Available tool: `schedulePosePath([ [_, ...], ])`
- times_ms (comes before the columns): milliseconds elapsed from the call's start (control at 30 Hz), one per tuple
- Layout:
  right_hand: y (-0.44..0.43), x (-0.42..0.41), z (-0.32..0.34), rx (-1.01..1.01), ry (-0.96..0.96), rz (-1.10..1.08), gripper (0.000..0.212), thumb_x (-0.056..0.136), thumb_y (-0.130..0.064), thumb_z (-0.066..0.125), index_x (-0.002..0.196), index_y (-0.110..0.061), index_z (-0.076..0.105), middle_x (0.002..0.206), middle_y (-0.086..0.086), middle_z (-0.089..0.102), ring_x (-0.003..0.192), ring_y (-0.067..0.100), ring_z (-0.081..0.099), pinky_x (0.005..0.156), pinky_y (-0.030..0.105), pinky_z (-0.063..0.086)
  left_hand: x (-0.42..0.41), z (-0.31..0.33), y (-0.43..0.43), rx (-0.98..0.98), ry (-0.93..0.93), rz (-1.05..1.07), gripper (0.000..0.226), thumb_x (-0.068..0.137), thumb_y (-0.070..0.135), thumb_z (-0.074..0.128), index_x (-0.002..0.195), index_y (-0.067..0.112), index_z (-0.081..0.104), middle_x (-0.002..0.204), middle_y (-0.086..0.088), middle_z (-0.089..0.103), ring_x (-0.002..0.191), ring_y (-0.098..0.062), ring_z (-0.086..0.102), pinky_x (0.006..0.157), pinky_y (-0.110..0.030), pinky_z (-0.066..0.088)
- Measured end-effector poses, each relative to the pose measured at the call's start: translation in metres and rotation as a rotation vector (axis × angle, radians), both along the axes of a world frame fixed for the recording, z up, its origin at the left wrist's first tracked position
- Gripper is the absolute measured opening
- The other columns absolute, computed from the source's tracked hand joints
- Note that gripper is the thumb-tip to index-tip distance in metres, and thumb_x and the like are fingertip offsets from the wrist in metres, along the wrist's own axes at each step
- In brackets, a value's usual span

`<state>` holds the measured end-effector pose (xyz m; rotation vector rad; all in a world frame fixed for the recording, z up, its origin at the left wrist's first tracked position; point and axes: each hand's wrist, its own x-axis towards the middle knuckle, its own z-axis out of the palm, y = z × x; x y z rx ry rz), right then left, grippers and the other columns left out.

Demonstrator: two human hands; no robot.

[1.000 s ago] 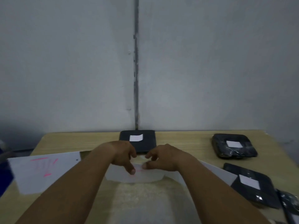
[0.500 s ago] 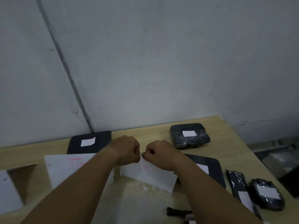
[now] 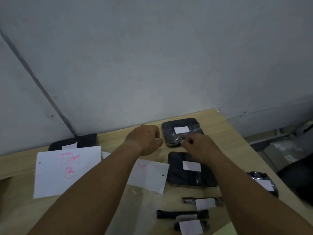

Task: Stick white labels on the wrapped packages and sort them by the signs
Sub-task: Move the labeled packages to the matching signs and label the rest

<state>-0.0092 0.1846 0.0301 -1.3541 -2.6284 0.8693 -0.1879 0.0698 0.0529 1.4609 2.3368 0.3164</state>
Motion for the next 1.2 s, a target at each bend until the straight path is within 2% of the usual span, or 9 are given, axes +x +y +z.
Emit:
schedulePosePath([
  [167,0.045,0.044,-0.025,-0.034,-0.219,-0.141,0.022,0.089,-0.042,0.057,0.079,-0.023,0.062,0.084,0.001,0.062,0.075,0.018,0.057,0.068,0.031,0.049,0.029,-0.026,0.047,-0.316,0.027,-0.073,0.038,0.091,0.045,0.060,0.117,0.017,0.059,0.122,-0.005,0.061,0.104,-0.024,0.058,0.084,-0.033,0.048],
  [300,0.052,0.062,-0.039,-0.132,-0.321,-0.129,0.033,0.086,-0.047,0.061,0.086,-0.014,0.063,0.092,0.006,0.063,0.083,0.023,0.060,0.077,0.035,0.054,0.044,-0.033,0.063,-0.545,0.069,-0.091,0.040,0.083,0.046,0.072,0.074,0.011,0.053,0.080,-0.003,0.059,0.078,-0.022,0.058,0.080,-0.034,0.052],
  [367,0.050,0.070,-0.045,-0.168,-0.354,-0.134,0.036,0.086,-0.049,0.060,0.084,-0.013,0.060,0.093,0.007,0.061,0.084,0.024,0.059,0.077,0.034,0.053,0.053,-0.037,0.065,-0.596,0.067,-0.050,0.041,0.080,0.045,0.076,0.068,0.016,0.050,0.073,-0.001,0.056,0.080,-0.023,0.062,0.086,-0.038,0.054],
  [467,0.043,0.079,-0.054,-0.222,-0.386,-0.198,0.038,0.088,-0.046,0.058,0.072,-0.012,0.053,0.080,0.008,0.060,0.074,0.024,0.060,0.067,0.029,0.049,0.062,-0.046,0.063,-0.678,0.130,-0.018,0.034,0.083,0.046,0.071,0.087,0.017,0.053,0.094,-0.002,0.059,0.105,-0.027,0.060,0.102,-0.049,0.041],
  [567,0.034,0.084,-0.062,-0.283,-0.394,-0.217,0.034,0.090,-0.040,0.056,0.078,-0.007,0.056,0.086,0.011,0.067,0.077,0.026,0.065,0.074,0.030,0.051,0.071,-0.052,0.062,-0.715,0.177,0.004,0.034,0.089,0.034,0.062,0.119,0.019,0.054,0.120,-0.006,0.060,0.119,-0.029,0.052,0.109,-0.053,0.024],
  [767,0.033,0.085,-0.054,-0.163,-0.260,-0.302,0.034,0.092,-0.044,0.055,0.094,-0.011,0.055,0.106,0.015,0.063,0.085,0.029,0.057,0.072,0.033,0.047,0.067,-0.044,0.056,-0.412,0.064,0.148,0.016,0.088,0.022,0.058,0.101,0.018,0.049,0.103,-0.002,0.056,0.107,-0.028,0.056,0.107,-0.049,0.029],
  [833,0.037,0.082,-0.044,-0.100,-0.174,-0.356,0.036,0.092,-0.047,0.053,0.094,-0.011,0.056,0.099,0.014,0.062,0.076,0.027,0.053,0.064,0.032,0.043,0.060,-0.037,0.052,-0.269,-0.040,0.183,0.016,0.091,0.027,0.061,0.099,0.015,0.054,0.106,-0.003,0.059,0.101,-0.026,0.058,0.093,-0.038,0.044],
  [933,0.036,0.072,-0.026,0.033,-0.028,-0.442,0.036,0.093,-0.050,0.048,0.092,-0.016,0.057,0.087,0.010,0.057,0.069,0.026,0.050,0.058,0.031,0.039,0.051,-0.024,0.041,0.022,-0.199,0.283,0.024,0.092,0.031,0.063,0.098,0.008,0.066,0.105,-0.007,0.065,0.095,-0.025,0.061,0.078,-0.030,0.049],
  [1200,-0.004,0.006,0.019,0.122,0.247,-0.416,0.028,0.091,-0.043,0.046,0.094,-0.020,0.062,0.086,0.008,0.055,0.073,0.028,0.048,0.063,0.031,0.038,0.010,0.015,-0.023,0.395,-0.251,0.539,0.020,0.092,0.034,0.064,0.097,0.017,0.073,0.107,-0.002,0.068,0.096,-0.022,0.061,0.086,-0.035,0.052],
])
